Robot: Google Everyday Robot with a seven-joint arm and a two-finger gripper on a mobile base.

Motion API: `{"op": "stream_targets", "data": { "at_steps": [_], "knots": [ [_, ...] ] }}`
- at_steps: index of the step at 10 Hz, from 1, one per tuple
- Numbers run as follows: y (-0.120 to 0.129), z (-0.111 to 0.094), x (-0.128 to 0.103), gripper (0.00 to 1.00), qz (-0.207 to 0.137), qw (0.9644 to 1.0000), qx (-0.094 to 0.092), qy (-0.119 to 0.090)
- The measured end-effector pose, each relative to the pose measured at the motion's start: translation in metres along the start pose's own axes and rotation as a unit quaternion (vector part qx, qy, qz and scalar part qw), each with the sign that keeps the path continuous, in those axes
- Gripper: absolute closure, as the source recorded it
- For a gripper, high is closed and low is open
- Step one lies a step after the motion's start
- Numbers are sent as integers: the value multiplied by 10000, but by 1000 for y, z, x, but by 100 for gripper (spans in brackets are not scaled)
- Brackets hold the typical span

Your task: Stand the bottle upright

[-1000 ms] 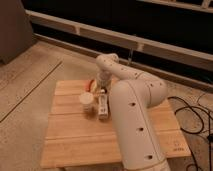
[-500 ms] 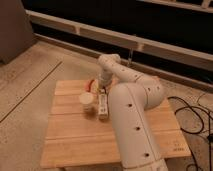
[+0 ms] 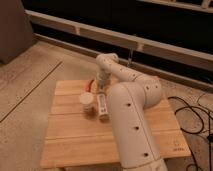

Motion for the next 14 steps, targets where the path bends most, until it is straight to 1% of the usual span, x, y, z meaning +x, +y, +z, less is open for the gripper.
{"op": "stream_targets", "data": {
  "at_steps": [4,5,7,9,10,12,14],
  "knots": [
    [-2,-26,-1,100,18,9995,169,-255],
    [-4,-36,0,100,22,9991,228,-344],
    [-5,-47,1,100,19,9985,309,-447],
    [-8,-59,1,100,-15,9975,437,-555],
    [-9,-65,0,100,-53,9968,502,-626],
    [-6,-77,-5,100,-174,9950,549,-821],
    [-1,-89,-8,100,-381,9926,603,-982]
  ]
}}
